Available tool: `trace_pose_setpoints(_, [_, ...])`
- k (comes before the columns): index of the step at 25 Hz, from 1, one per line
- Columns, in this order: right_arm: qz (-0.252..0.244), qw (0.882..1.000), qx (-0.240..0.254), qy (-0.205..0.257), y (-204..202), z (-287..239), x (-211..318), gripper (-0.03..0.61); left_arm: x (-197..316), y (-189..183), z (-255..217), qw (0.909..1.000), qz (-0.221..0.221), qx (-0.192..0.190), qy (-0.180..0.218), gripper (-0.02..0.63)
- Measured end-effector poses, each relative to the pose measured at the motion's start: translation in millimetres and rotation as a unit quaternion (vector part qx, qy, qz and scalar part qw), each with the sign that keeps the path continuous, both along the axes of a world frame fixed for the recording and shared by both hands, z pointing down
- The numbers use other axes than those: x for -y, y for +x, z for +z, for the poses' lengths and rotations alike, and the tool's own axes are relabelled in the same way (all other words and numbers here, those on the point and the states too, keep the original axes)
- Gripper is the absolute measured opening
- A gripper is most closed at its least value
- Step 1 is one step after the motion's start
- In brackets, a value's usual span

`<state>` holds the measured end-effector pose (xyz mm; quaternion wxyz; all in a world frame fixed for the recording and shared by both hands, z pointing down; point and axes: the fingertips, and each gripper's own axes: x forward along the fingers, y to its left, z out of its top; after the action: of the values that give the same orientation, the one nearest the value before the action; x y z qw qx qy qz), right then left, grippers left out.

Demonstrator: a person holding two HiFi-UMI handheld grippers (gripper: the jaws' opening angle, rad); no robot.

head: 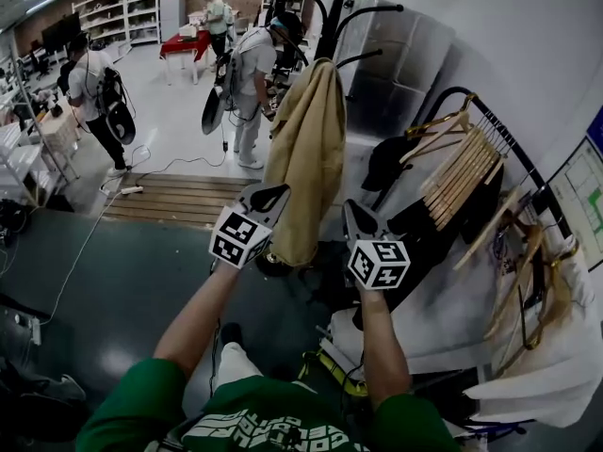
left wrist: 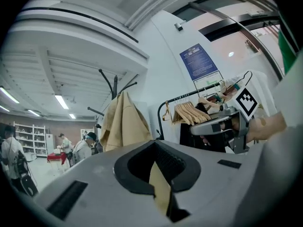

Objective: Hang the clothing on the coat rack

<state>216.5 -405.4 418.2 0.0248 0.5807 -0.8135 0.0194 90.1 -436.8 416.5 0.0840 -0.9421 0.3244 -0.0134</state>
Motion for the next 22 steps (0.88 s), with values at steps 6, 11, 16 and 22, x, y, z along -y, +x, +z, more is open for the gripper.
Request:
trace_pose_setpoints(6, [0.006, 0.999, -0.036, -0.007, 10, 25, -52, 0.008, -50, -10, 25, 0.9991, -0.008, -0.028, -0.03, 0.003])
trace_pose_setpoints(11, [0.004, 0.999, -0.051, -0.007, 9, 33, -85, 0.008, -91, -14, 41, 0.996, 0.012, -0.059, -0.065, 0.003])
trace_pose_setpoints(16, [-0.011, 0.998, -0.067, 0.0, -1, 36, -103, 0.008, -112, -15, 36, 0.9982, -0.002, -0.041, -0.043, 0.003])
trace_pose_setpoints(22, [-0.039, 0.998, -0.039, 0.005, -1, 38, -108, 0.008, -124, -16, 30, 0.9989, -0.021, -0.034, -0.023, 0.003])
